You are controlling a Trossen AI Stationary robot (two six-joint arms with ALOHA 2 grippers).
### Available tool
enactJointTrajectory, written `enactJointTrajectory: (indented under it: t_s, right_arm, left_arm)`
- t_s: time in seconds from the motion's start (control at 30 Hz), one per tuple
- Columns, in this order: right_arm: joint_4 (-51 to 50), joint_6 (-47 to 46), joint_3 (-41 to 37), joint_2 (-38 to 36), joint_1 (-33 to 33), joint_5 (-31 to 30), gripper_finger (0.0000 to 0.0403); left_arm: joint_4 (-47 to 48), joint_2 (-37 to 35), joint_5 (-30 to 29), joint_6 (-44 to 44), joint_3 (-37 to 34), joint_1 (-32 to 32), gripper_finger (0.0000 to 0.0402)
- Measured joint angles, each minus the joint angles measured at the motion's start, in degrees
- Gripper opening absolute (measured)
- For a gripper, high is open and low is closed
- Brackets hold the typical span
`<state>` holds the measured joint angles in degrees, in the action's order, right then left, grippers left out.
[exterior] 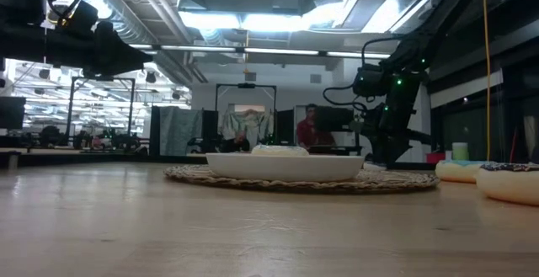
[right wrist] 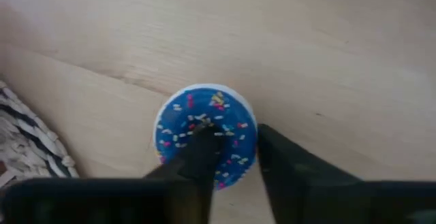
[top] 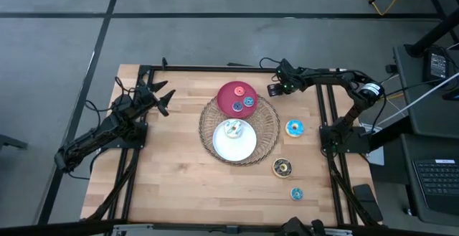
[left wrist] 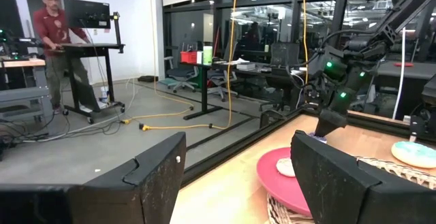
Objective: Pick & Place donuts
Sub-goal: Put the small blue donut on the red plate
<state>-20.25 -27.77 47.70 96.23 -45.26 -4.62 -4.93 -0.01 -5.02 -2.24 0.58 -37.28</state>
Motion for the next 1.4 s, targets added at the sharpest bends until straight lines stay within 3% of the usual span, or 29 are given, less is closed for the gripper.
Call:
enactJointTrajectory:
  t_s: [0.13, 0.2, 0.4, 0.57, 0.97, 1.4]
  right_arm:
    - [-0.09, 0.56, 0.02, 0.00, -0.01, -0.02, 0.0023]
    - [-0.45, 1.37, 0.02, -0.16, -0.01, -0.04, 0.0013]
    - [-7.25, 4.79, 2.33, -0.42, 0.93, -0.10, 0.0037]
    - [-13.52, 10.92, 7.45, -0.42, 3.51, -0.02, 0.0016]
    - [-21.70, 19.35, 26.32, -0.06, 11.21, -2.59, 0.0020]
    - [-24.22, 26.71, 49.67, 13.03, 17.37, -2.43, 0.0014]
  left_arm:
    - [0.01, 0.00, 0.00, 0.00, 0.00, -0.02, 0.0256]
    - [0.00, 0.00, 0.00, 0.00, 0.00, -0.01, 0.0256]
    - [0.00, 0.00, 0.00, 0.00, 0.00, -0.02, 0.0256]
    - [0.00, 0.00, 0.00, 0.00, 0.00, -0.01, 0.0256]
    - [0.00, 0.00, 0.00, 0.00, 0.00, -0.02, 0.0256]
    - [0.00, 0.00, 0.00, 0.00, 0.00, -0.01, 0.0256]
